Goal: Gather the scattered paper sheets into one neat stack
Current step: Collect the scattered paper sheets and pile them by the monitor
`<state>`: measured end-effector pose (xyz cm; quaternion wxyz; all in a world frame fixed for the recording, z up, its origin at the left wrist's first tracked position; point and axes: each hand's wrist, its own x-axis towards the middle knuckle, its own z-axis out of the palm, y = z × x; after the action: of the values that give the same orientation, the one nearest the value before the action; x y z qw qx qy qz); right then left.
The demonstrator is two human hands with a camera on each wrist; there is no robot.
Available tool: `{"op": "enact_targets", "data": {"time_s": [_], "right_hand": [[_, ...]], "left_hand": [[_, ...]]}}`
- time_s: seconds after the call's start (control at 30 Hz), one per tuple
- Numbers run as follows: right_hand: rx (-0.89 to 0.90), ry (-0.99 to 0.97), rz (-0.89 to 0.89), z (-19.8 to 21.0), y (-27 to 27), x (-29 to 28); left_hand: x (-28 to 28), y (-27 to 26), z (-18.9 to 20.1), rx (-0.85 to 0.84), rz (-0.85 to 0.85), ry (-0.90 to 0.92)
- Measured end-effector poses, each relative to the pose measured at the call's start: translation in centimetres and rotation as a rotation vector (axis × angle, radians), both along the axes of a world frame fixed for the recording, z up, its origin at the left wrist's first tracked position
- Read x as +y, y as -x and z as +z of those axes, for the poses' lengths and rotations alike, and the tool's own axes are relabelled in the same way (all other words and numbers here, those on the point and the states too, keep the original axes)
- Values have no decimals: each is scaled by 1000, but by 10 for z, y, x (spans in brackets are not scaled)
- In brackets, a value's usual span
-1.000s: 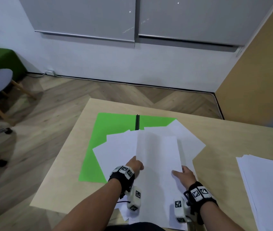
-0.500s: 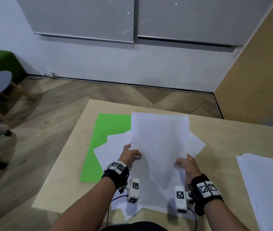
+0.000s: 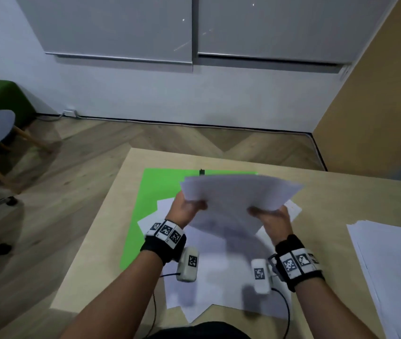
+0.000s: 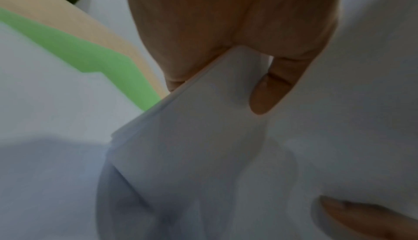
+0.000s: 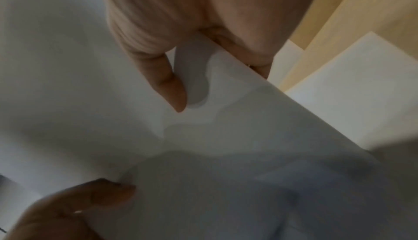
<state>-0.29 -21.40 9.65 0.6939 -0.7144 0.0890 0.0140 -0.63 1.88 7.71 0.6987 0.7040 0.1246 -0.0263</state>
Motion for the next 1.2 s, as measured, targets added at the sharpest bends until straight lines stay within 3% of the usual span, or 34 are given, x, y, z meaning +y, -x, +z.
{"op": "enact_targets", "data": {"time_s": [0.1,0.27,0.47,0.6,0.77,0.93,1.07,1.2], "right_hand": [[74,25,2,-14,3,9],[29,-46,-115,-12,-6,2],[216,93,-75,-32,-1,9],[169,95,-163,-32,-2,-1],[339,186,-60,-59,-2,-8],[350,165,-155,-64,-4,-25],[466,280,-7,-82,2,-49],[367,231,-156,-69,8,-77]], "left_hand": [[-2,0,-31,127,36,-73],[-11,0,4,48,61,55],[-5,4,-29,217,81,-87],[-9,0,-25,165,90,-53],[-18,12,-42,286,4,-194],[-31,12,-49,244,46,-139],[-49,14,-51,318,-91,-199],[-80,13,-44,292,-71,-171]]}}
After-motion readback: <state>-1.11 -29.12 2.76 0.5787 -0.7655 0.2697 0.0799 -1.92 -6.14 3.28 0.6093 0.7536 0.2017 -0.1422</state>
